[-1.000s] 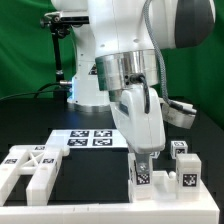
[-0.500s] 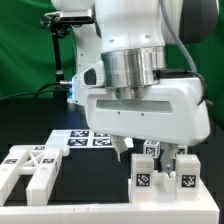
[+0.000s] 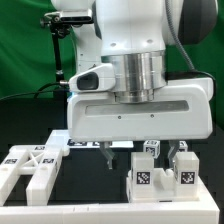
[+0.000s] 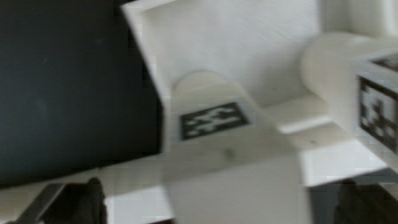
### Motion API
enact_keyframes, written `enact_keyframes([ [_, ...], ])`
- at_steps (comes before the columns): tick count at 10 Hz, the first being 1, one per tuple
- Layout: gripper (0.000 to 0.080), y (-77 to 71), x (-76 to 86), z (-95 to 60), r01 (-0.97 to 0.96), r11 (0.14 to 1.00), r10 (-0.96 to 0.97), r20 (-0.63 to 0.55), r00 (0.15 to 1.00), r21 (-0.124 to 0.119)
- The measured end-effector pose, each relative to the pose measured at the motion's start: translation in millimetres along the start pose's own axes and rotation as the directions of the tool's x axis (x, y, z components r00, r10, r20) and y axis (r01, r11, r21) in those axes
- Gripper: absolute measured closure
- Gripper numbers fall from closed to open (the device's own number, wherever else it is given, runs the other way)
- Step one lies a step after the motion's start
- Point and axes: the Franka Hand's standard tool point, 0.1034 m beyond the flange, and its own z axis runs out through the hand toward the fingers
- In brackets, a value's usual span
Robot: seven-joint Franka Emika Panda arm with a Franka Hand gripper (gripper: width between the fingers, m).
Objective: Assemble chair
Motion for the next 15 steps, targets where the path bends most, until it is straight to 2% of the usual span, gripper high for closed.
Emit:
enact_keyframes([
  [1,0.0150,4.3,-0.6,2.6,0.099,0.995,-0.099,-0.015,0.995,-0.006],
  [3,0.0150,2.9,-0.5,2.4,0.041,0.999,-0.041,-0.015,0.999,-0.003],
  [5,0.0412,3.1,-0.5,2.4,0.019,1.000,-0.019,-0.016,1.000,-0.003],
  [6,0.0412,2.7,-0.6,2.5,-0.054,0.999,0.054,-0.016,0.998,-0.001],
  [7,0.0515,2.4,-0.7,2.6,-0.152,0.988,0.152,-0.015,0.988,0.002],
  [9,0.0515,1.1,-0.7,2.6,-0.313,0.950,0.313,-0.014,0.949,0.006],
  [12,0.0515,-1.7,1.0,0.3,-0.751,0.660,0.751,-0.028,0.659,0.013],
  [13,0.0515,-2.3,1.5,0.1,-0.879,0.476,0.879,-0.005,0.477,0.032],
  [14,0.0514,-2.5,1.2,1.1,-0.958,0.285,0.958,0.031,0.286,0.042],
  [15,0.0514,-2.2,1.1,1.3,-0.989,0.142,0.987,0.065,0.144,0.043],
])
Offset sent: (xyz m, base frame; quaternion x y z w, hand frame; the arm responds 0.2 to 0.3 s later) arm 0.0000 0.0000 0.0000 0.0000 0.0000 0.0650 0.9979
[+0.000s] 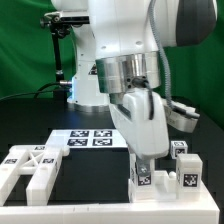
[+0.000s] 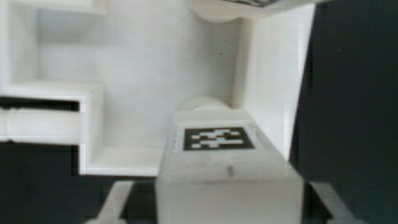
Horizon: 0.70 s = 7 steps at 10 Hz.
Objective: Assemble chair
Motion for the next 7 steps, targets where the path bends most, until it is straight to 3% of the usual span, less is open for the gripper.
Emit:
enact_keyframes([
  [2,0.0514,0.4,-0.3,0.5,-0.074,0.997,0.074,0.004,0.997,0.000],
  [3,0.0453,0.4,-0.4,0.6,-0.052,0.999,0.052,0.004,0.999,0.000],
  [4,0.0267,0.5,-0.6,0.6,-0.046,0.999,0.046,0.004,0.999,0.000],
  [5,0.0267,2.0,-1.0,0.9,0.117,0.993,-0.117,0.009,0.993,-0.016],
  [6,0.0174,3.5,-1.4,1.7,0.340,0.940,-0.340,0.018,0.940,-0.021],
  [7,0.0157,8.2,-2.8,3.9,0.502,0.864,-0.501,0.040,0.864,-0.031],
])
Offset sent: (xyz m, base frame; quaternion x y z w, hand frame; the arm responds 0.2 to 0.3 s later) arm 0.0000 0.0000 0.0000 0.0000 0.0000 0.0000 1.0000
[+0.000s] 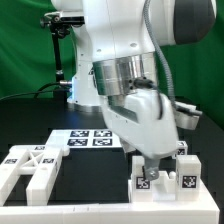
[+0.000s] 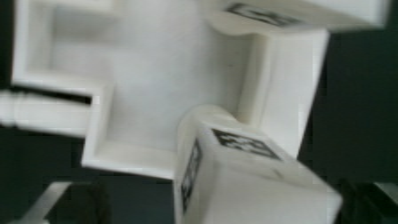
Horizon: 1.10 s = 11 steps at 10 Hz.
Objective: Assemble chair
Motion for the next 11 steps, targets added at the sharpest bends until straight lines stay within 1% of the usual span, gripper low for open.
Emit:
enact_keyframes([
  [1,0.0157,2.5,-1.2,1.9,0.098,0.995,-0.098,0.003,0.995,-0.005],
  [3,0.0151,2.3,-0.1,1.5,0.220,0.976,-0.220,0.000,0.976,-0.004],
  [4,0.0151,2.3,0.2,1.4,0.322,0.947,-0.322,-0.002,0.947,-0.008],
  [5,0.0151,1.8,0.3,1.2,0.531,0.847,-0.532,-0.013,0.847,-0.041],
  [6,0.0151,-2.7,-2.7,0.0,0.736,0.673,-0.738,-0.006,0.675,-0.075],
  [7,0.0151,-2.6,-3.0,0.3,0.785,0.614,-0.788,0.000,0.616,-0.077],
  [8,0.0178,-1.9,-2.2,0.4,0.755,0.651,-0.757,-0.003,0.653,-0.078],
  [9,0.0178,-2.1,-2.6,0.4,0.716,0.694,-0.718,-0.007,0.696,-0.075],
  [10,0.0354,-2.2,-2.9,0.5,0.659,0.749,-0.661,-0.013,0.750,-0.074],
  [11,0.0354,-2.2,-3.1,0.5,0.616,0.784,-0.619,-0.017,0.785,-0.072],
])
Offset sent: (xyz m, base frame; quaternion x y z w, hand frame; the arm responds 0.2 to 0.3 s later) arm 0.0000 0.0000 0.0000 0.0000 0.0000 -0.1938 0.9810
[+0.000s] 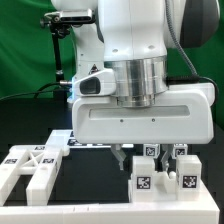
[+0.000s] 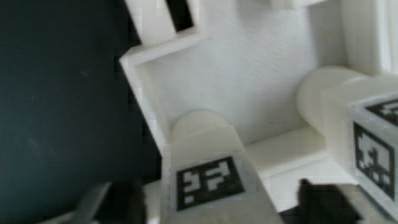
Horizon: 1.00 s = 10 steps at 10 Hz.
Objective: Assemble chair
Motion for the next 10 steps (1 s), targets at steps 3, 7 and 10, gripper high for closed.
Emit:
enact_keyframes([
  [3,0.0514,-1.8,-0.6,-0.3,-0.219,0.976,0.219,0.001,0.976,0.003],
  [7,0.0514,-15.2,2.4,-3.2,-0.817,0.576,0.817,0.033,0.575,-0.011],
  [10,0.0514,-17.7,5.6,-2.7,-0.963,0.268,0.962,0.056,0.267,-0.005],
])
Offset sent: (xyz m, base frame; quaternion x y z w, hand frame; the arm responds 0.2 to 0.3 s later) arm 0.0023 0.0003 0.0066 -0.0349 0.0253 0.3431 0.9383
